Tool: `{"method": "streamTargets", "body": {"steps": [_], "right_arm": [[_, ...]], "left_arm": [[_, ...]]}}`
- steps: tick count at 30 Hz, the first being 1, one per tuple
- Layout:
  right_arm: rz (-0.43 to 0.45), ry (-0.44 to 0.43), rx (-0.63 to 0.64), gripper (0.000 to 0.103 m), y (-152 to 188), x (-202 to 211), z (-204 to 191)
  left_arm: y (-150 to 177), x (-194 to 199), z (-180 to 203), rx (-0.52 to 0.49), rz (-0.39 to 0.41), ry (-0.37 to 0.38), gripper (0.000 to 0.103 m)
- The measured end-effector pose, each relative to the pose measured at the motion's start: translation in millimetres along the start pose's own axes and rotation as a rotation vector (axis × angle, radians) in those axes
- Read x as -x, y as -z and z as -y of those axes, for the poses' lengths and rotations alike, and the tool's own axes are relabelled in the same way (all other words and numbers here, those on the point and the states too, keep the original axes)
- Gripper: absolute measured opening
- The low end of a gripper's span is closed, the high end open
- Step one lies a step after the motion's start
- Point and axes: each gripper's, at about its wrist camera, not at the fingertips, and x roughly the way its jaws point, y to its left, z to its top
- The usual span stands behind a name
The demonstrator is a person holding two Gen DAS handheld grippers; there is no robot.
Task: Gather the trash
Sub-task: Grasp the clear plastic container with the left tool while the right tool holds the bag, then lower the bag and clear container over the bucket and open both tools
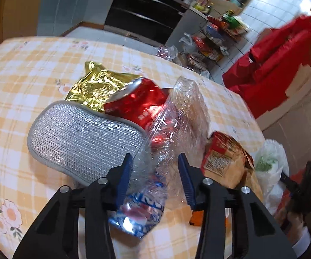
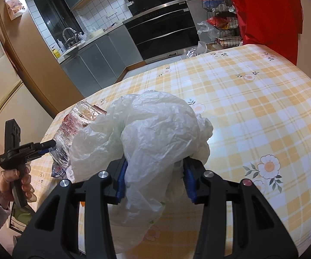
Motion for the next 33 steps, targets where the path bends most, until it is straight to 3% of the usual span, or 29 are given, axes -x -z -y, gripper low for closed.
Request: {"method": "streamTargets", "body": {"steps": [2, 8, 23, 33], "right_arm": [[0.007, -0.003, 0.003, 0.045, 0, 3, -2], [0.033, -0.006, 0.0, 0.045, -3, 18, -4], [0.122, -0.014, 0.015, 0.045, -10, 74, -17], [0.182, -0.053, 0.034, 0.045, -8, 118, -40]], "left_arm": [[1, 7, 9, -0.014, 0.007, 0.037, 0.029], [5, 30, 40, -0.065, 0.044, 0.059, 0.023], [11, 98, 94, -0.175, 0.118, 0.146, 0.017], [20, 170, 123, -0.21, 0.196, 0.213, 0.017]]}}
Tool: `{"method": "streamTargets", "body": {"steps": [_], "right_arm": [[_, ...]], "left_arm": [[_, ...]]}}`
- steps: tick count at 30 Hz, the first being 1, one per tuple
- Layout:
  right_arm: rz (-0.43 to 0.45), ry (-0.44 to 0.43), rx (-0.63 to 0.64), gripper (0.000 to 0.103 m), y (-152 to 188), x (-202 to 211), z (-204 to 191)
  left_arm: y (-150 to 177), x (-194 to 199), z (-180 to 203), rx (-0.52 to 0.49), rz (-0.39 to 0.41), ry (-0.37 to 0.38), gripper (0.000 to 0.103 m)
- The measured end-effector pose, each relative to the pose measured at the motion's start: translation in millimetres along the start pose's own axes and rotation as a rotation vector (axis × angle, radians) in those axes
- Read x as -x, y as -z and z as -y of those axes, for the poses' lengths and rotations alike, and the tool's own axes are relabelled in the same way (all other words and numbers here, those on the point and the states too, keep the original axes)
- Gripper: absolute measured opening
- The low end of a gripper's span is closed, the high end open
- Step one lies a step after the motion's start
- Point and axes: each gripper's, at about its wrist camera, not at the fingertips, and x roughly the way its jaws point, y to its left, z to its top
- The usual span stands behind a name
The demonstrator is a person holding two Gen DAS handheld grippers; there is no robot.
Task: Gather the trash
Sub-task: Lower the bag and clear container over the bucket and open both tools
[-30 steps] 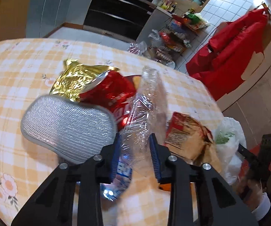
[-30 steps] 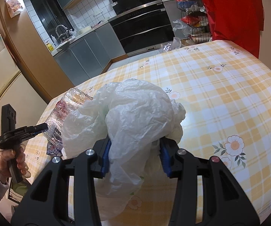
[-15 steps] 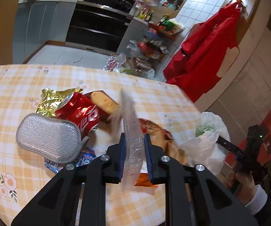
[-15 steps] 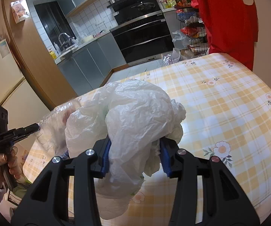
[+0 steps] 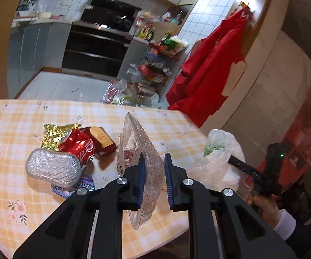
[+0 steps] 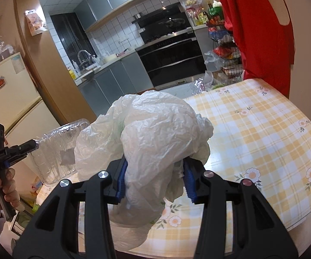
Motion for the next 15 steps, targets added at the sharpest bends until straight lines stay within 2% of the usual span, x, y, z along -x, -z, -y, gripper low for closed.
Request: {"method": "streamTargets", "body": {"steps": [11, 15], "right_arm": [[0.046, -0.042, 0.055, 0.045, 9, 52, -36], [0.059, -0.053, 0.078, 0.045, 15, 68, -49]], "left_arm": [[31, 78, 48, -0.053, 0.035, 0.066, 0.017], [54, 103, 57, -0.044, 0.002, 0.085, 0.017]]}}
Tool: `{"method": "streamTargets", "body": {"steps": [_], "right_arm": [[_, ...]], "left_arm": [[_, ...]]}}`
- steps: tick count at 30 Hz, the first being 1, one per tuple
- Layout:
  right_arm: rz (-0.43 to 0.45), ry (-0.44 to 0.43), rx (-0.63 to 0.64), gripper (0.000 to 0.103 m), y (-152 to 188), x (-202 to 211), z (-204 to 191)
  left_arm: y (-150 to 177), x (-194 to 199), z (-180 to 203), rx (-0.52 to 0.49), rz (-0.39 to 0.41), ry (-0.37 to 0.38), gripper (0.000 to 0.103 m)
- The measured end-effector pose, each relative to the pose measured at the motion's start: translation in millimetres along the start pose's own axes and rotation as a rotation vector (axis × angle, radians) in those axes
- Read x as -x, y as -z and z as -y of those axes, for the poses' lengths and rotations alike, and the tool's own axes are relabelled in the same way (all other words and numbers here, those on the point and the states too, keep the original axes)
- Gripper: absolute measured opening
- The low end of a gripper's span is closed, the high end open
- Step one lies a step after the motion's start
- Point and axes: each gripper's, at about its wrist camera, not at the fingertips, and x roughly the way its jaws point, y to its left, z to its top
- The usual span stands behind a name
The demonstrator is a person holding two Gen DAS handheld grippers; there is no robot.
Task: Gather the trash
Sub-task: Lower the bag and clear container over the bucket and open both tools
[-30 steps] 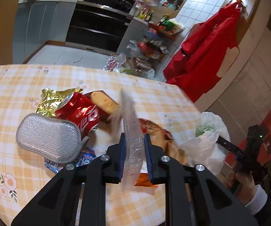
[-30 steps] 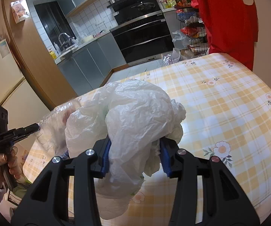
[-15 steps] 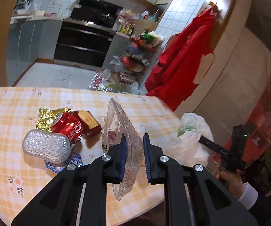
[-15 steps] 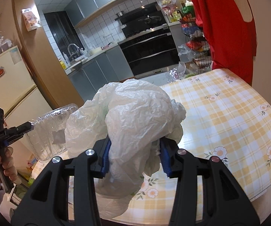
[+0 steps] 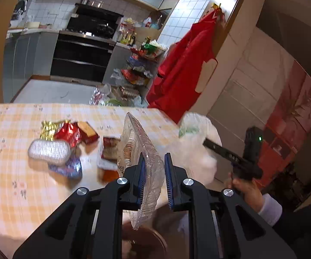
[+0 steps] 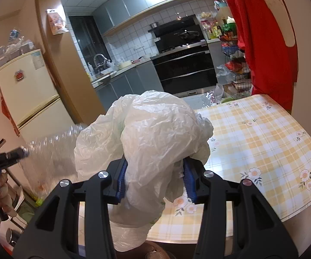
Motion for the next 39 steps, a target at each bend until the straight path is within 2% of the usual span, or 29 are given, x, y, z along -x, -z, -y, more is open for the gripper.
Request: {"method": "streamTargets", "body": {"steps": [8, 13, 19, 24, 25, 28, 31, 33, 35, 37, 39], "right_arm": [[0.017, -0.017, 0.028, 0.045, 21, 31, -21], [0.014, -0.017, 0.031, 0.045, 36, 50, -29], [0.008, -0.008, 0.036, 0.045, 45, 60, -30], [-0.003, -0.007, 0.034, 0.045, 46, 58, -28], [-0.006, -0.006, 0.034, 0.045, 47, 57, -28], [-0.022, -0.009, 0.023, 0.045, 50, 51, -29], [-0.04, -0.013, 0.027, 0.045, 54, 46, -33], [-0.047, -0.015, 0.036, 0.045, 56, 44, -36], [-0.054, -0.017, 0.053, 0.045, 57, 43, -41], [-0.059, -0.021, 0.066, 0.045, 59, 43, -45], [-0.074, -0.03, 0.081, 0.045, 63, 41, -49]], "left_arm": [[59, 23, 11, 0.017, -0.086, -0.012, 0.017], [100, 18, 18, 0.046, -0.151, -0.012, 0.017], [155, -7, 8, 0.174, -0.23, 0.002, 0.017], [158, -19, 2, 0.2, -0.257, 0.013, 0.017], [157, -23, 4, 0.189, -0.267, 0.012, 0.021], [155, -26, 13, 0.14, -0.272, -0.016, 0.05], [151, -25, 19, 0.103, -0.24, -0.047, 0.059], [146, -16, 23, 0.074, -0.18, -0.094, 0.068], [141, -4, 26, 0.055, -0.112, -0.151, 0.085], [135, 12, 29, 0.047, -0.028, -0.229, 0.096], [131, 26, 30, 0.064, 0.038, -0.313, 0.097]]}}
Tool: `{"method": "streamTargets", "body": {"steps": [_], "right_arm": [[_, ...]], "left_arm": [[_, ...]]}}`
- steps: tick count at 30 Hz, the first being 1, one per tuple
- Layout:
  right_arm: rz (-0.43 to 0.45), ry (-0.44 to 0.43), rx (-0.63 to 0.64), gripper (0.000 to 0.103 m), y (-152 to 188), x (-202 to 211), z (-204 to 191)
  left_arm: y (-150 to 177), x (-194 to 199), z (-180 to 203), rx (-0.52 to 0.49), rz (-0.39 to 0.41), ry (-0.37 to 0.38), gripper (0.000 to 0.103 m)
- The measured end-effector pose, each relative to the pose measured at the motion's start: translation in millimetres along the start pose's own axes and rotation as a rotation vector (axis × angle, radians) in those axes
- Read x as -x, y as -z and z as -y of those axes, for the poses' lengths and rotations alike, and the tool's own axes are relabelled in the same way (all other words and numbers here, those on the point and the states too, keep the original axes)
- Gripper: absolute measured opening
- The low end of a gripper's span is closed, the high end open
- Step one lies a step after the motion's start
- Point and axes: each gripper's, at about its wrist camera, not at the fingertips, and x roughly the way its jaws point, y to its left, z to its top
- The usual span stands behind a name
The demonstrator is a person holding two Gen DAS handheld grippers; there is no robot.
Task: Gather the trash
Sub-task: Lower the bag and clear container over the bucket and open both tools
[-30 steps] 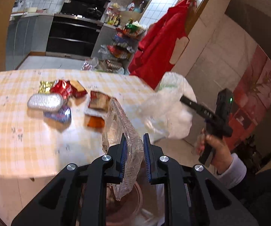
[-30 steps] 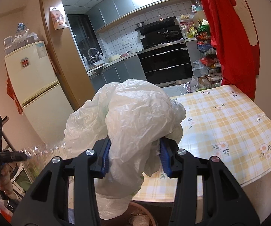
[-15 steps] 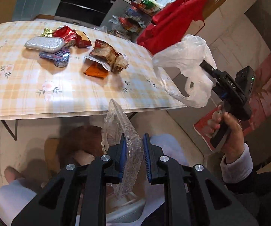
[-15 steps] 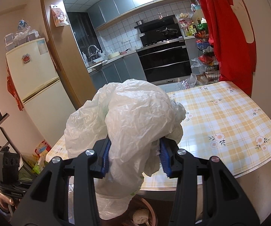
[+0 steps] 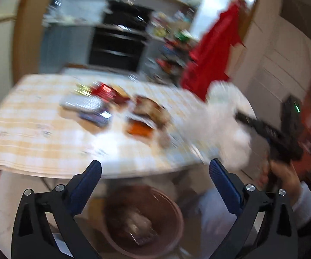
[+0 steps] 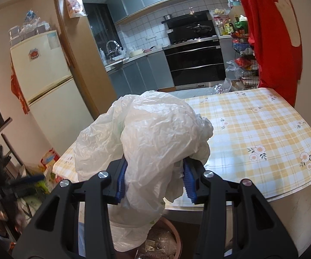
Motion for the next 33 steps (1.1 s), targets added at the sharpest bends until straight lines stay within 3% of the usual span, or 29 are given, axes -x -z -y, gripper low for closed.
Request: {"method": "streamTargets", "body": {"steps": [5, 10, 15, 24, 33], "right_arm": [[-0.068, -0.017, 0.03, 0.045, 16, -14, -13], [-0.124, -0.03, 0.061, 0.047, 31, -27, -28], [-0.198, -0.056, 0.103, 0.054, 44, -42, -45], [-0.33, -0.13, 0.154, 0.066, 69, -68, -74], [-0.358, -0.14, 0.156, 0.081, 72, -72, -75]], "left_arm": [[-5, 27, -16, 0.078, 0.123, -0.11, 0.097], [-4, 34, -28, 0.063, 0.156, -0.231, 0.097], [2, 38, -36, 0.065, 0.173, -0.26, 0.097], [11, 36, -53, 0.153, 0.155, -0.236, 0.097], [14, 34, -58, 0.165, 0.15, -0.246, 0.097]]}}
